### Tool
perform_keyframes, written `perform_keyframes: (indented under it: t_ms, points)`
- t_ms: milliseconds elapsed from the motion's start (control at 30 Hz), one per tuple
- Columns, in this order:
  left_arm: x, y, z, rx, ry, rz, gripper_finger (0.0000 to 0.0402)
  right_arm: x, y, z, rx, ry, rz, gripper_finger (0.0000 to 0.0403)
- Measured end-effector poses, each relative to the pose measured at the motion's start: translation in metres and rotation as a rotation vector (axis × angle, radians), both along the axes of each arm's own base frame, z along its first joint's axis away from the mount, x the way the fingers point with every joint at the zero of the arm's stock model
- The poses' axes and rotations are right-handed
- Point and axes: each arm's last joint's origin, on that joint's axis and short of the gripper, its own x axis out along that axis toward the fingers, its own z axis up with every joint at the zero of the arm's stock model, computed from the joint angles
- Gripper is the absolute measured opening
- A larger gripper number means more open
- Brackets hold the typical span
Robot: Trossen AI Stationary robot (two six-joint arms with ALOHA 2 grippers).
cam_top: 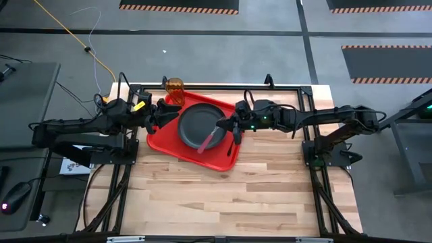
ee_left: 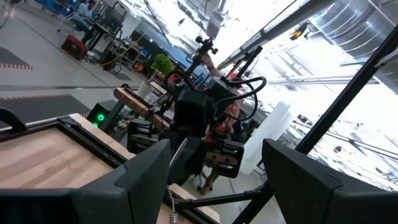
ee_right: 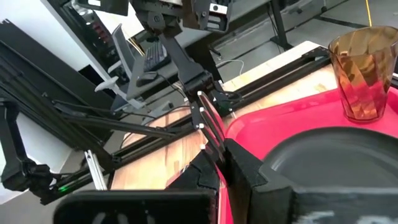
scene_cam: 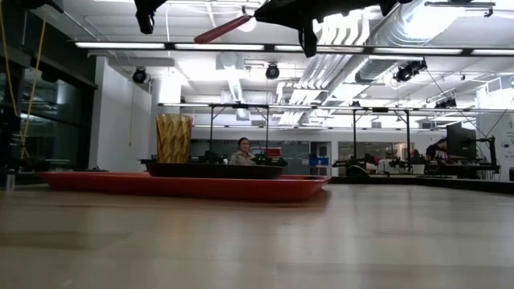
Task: Pick and place plate/cup/fork/spoon on tray
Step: Put the pink fork on the red serving tray
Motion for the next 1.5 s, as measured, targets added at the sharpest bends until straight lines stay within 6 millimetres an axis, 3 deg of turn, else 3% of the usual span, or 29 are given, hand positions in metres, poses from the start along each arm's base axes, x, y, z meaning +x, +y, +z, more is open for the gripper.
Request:
perform_keyframes:
  t_ms: [1267,1400,1500]
  points:
    - [0.0,0.0,0.0,0.0,0.004,-0.001,0.0243,0.0,0.0,0.0,0.009,-0.004,-0.017,0.0]
    - [0.0,0.0,0.001,0.0,-0.012,-0.001,0.0244,0.01,0.0,-0.009,0.047,-0.006,-0.1,0.0]
    - [-0.001,0.0,0.005,-0.019,-0.061,-0.008,0.0243,0.03,-0.001,-0.026,0.061,-0.023,-0.111,0.0]
